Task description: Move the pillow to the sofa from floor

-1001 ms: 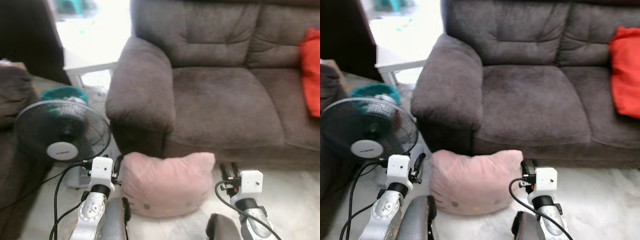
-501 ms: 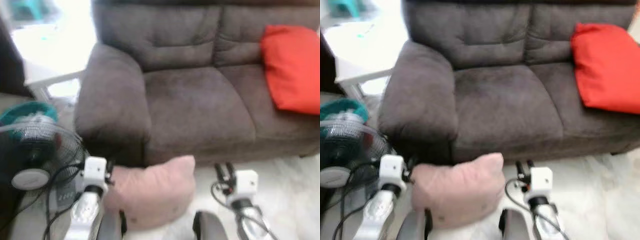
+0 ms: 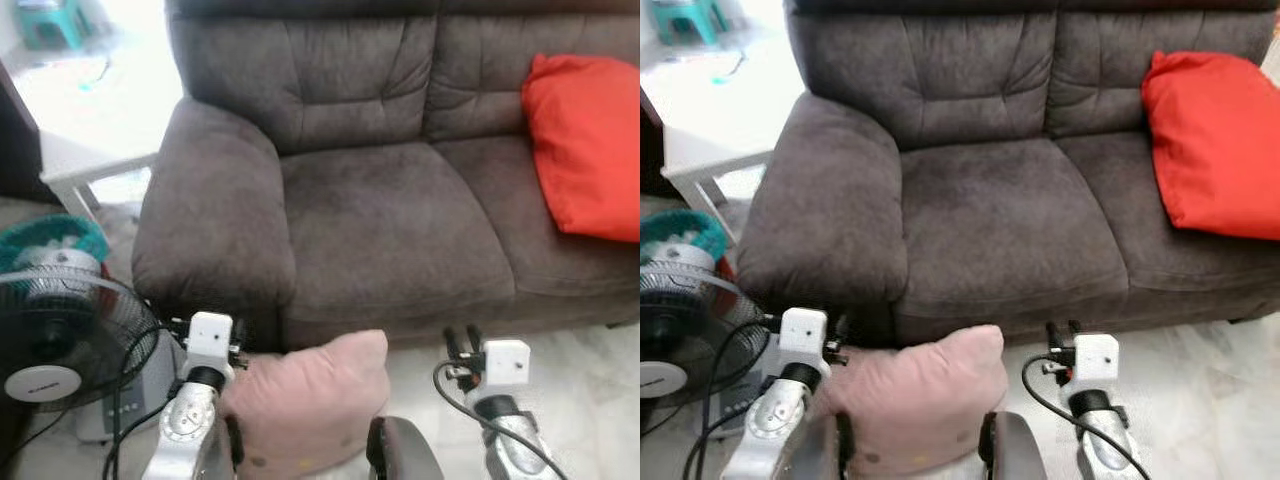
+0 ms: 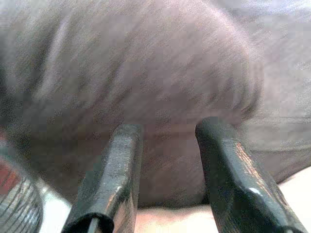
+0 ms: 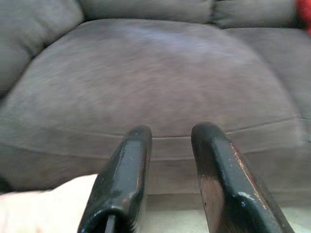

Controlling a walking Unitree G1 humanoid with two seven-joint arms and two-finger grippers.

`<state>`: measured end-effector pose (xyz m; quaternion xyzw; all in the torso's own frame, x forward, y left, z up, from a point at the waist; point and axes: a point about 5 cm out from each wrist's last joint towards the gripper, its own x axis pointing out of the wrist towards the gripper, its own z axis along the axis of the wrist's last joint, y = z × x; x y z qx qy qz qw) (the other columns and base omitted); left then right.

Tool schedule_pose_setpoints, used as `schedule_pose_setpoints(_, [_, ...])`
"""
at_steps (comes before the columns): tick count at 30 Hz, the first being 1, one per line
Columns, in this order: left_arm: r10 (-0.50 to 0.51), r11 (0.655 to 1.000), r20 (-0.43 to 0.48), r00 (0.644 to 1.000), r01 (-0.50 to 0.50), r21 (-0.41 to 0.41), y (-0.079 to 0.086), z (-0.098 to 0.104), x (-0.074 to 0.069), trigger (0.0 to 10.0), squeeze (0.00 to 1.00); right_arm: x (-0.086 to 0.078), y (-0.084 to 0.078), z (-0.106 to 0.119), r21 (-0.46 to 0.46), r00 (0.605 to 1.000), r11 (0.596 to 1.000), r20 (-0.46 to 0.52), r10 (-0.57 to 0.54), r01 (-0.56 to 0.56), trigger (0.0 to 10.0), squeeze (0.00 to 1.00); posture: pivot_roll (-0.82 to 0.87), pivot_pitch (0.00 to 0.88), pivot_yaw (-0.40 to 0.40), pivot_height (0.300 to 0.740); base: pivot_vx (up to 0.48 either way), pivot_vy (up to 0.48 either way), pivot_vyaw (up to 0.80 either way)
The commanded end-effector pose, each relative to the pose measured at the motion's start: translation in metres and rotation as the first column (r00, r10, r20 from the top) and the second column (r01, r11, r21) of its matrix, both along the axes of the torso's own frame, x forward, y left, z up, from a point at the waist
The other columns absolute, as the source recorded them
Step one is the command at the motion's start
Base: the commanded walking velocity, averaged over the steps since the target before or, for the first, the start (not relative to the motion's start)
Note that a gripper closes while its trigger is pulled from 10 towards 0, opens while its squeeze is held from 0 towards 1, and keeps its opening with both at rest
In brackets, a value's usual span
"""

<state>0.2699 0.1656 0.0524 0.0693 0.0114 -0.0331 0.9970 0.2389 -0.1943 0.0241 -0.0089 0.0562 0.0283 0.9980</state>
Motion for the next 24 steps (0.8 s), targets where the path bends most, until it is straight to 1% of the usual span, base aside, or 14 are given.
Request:
schedule_pose_setpoints(1, [0.013, 1.000, -0.023, 1.000, -0.013, -0.004, 0.0020, -0.0051, -0.0027, 10.0, 0.00, -0.0032, -0.0007, -0.0022, -0.009, 1.000, 1.000, -0.011, 0.006, -0.006, 10.0, 0.00, 0.04, 0.057, -0.043, 0.521, 0.000, 0.000, 0.80])
schedule_pose_setpoints(6, [0.013, 1.000, -0.025, 1.000, -0.013, -0.004, 0.0022, -0.0054, -0.0027, 10.0, 0.00, -0.0037, 0.0001, -0.0029, -0.002, 1.000, 1.000, -0.014, 0.011, -0.011, 10.0, 0.00, 0.04, 0.057, -0.043, 0.521, 0.000, 0.000, 0.80])
schedule_pose_setpoints(7, [0.011, 1.000, -0.025, 1.000, -0.012, -0.004, 0.0020, -0.0055, -0.0026, 10.0, 0.00, -0.0039, 0.0005, -0.0039, 0.025, 1.000, 1.000, -0.020, 0.007, -0.006, 10.0, 0.00, 0.04, 0.057, -0.043, 0.521, 0.000, 0.000, 0.00])
schedule_pose_setpoints(11, [0.009, 1.000, -0.026, 1.000, -0.009, -0.007, 0.0017, -0.0056, -0.0025, 10.0, 0.00, -0.0040, 0.0003, -0.0046, 0.031, 1.000, 1.000, -0.026, 0.004, -0.003, 10.0, 0.00, 0.04, 0.057, -0.043, 0.521, 0.000, 0.000, 0.00])
schedule_pose_setpoints(13, [-0.011, 1.000, -0.033, 0.999, 0.010, -0.017, -0.0004, -0.0064, -0.0021, 10.0, 0.00, -0.0039, 0.0007, -0.0040, 0.041, 1.000, 0.999, -0.018, 0.006, -0.005, 10.0, 0.00, 0.04, 0.058, -0.043, 0.521, 0.000, 0.000, 0.00])
schedule_pose_setpoints(20, [-0.038, 0.999, -0.044, 0.998, 0.036, -0.033, -0.0044, -0.0078, -0.0017, 10.0, 0.00, -0.0038, -0.0004, -0.0037, 0.028, 1.000, 1.000, -0.020, 0.006, -0.006, 10.0, 0.00, 0.04, 0.058, -0.043, 0.521, 0.000, 0.000, 0.00])
schedule_pose_setpoints(22, [-0.051, 0.998, -0.053, 0.997, 0.050, -0.033, -0.0066, -0.0094, -0.0014, 10.0, 0.00, -0.0031, -0.0008, -0.0060, 0.029, 0.999, 1.000, -0.043, 0.005, -0.003, 10.0, 0.00, 0.04, 0.059, -0.044, 0.521, 0.000, 0.000, 0.00])
schedule_pose_setpoints(24, [-0.044, 0.998, -0.064, 0.997, 0.040, -0.049, -0.0061, -0.0112, -0.0009, 10.0, 0.00, -0.0021, -0.0003, -0.0074, 0.030, 0.998, 1.000, -0.055, 0.004, -0.002, 10.0, 0.00, 0.04, 0.059, -0.044, 0.507, 0.000, 0.000, 0.00])
